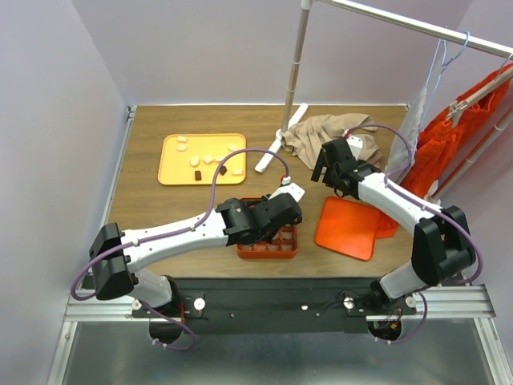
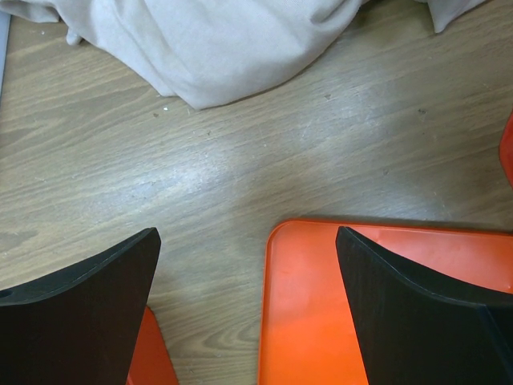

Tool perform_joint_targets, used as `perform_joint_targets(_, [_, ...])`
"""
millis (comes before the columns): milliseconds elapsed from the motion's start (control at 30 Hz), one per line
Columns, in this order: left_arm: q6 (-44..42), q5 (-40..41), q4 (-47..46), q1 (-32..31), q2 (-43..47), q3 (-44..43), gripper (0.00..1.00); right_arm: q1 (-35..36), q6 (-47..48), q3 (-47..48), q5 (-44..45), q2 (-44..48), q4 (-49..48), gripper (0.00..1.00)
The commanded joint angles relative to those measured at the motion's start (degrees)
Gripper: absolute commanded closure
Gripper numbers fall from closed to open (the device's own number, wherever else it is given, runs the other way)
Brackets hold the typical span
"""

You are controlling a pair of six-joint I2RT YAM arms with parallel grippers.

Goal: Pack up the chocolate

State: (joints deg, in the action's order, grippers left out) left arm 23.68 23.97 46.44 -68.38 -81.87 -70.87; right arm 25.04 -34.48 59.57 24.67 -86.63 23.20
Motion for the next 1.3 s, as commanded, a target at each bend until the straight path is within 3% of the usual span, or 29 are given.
perform_joint_targets(0, [-0.83,-0.15,-0.29,-0.35,1.27,-0.67,0.60,-0.34,-0.41,0.72,-0.58,-1.43,0.18,0.00])
perform_joint_targets(567, [-0.57,1.17,0.50,-0.35,1.80,-3.75,0.59,-0.25,-0.59,1.95,-1.55,-2.84,0.09,0.00])
perform_joint_targets(1267, [-0.83,1.35,1.03,-0.35,1.18,-0.32,0.59,-0.16,-0.77,1.60,-1.64,-3.28,-0.09,0.00])
